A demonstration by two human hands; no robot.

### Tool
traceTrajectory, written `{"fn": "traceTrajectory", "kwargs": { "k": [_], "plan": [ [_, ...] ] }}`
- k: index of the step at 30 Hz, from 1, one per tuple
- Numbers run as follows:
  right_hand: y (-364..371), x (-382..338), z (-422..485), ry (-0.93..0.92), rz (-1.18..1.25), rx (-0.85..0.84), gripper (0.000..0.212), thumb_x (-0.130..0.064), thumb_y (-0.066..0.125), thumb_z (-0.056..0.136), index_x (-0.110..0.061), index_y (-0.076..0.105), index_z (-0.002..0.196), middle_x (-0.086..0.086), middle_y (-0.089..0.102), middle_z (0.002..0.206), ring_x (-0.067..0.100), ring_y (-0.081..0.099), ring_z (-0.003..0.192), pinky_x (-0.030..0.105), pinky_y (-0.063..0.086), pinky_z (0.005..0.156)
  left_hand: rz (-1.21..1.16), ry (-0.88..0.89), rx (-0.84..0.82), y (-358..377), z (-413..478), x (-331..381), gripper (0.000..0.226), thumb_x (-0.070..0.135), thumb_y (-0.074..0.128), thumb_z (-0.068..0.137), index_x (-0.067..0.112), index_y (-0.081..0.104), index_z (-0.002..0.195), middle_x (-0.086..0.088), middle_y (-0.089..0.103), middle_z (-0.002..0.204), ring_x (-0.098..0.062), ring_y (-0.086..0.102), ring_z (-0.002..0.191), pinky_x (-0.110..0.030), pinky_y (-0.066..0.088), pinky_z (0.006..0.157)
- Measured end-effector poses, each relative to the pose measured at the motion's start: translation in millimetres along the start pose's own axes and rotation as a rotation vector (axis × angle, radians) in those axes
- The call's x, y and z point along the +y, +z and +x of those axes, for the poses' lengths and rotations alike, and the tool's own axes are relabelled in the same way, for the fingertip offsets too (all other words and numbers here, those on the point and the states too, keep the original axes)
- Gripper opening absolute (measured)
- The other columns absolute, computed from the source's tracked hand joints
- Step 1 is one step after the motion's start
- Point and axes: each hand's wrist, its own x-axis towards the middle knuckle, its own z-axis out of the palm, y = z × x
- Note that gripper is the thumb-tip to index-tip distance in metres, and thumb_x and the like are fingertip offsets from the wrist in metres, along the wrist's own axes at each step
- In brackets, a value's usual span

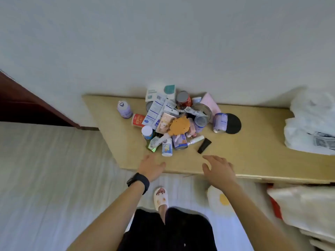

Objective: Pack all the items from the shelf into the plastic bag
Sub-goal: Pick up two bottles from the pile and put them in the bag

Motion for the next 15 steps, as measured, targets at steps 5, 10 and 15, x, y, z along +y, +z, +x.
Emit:
{"fn": "traceTrajectory", "kwargs": {
  "k": [5,10,15],
  "plan": [
    [19.9,1.5,67.9,0.065,-0.059,-0.194,0.053,-0.036,0.042,0.096,-0.034,0.034,0.149,0.001,0.025,0.16,0.03,0.04,0.135,0.045,0.032,0.109,-0.239,-0.183,-0.045,20.2,49.0,17.2,0.061,0.037,0.063,0.09,0.017,0.041,0.144,-0.006,0.045,0.144,-0.028,0.049,0.127,-0.031,0.04,0.096],
    [38.5,17.3,120.3,0.02,-0.074,-0.159,0.057,-0.012,0.051,0.087,-0.027,0.04,0.14,0.005,0.017,0.157,0.035,0.048,0.118,0.042,0.045,0.095,-0.513,-0.347,0.02,46.8,88.7,28.6,0.05,0.032,0.069,0.085,0.014,0.049,0.127,-0.001,0.06,0.116,-0.021,0.056,0.095,-0.032,0.044,0.083],
    [54.7,43.3,137.7,-0.104,-0.176,-0.066,0.055,-0.003,0.057,0.08,-0.022,0.05,0.131,0.01,0.037,0.14,0.034,0.051,0.103,0.041,0.052,0.076,-0.409,-0.39,0.139,61.4,101.0,38.4,0.05,0.037,0.068,0.082,0.014,0.05,0.123,-0.007,0.059,0.121,-0.027,0.058,0.102,-0.04,0.048,0.088]
  ]
}}
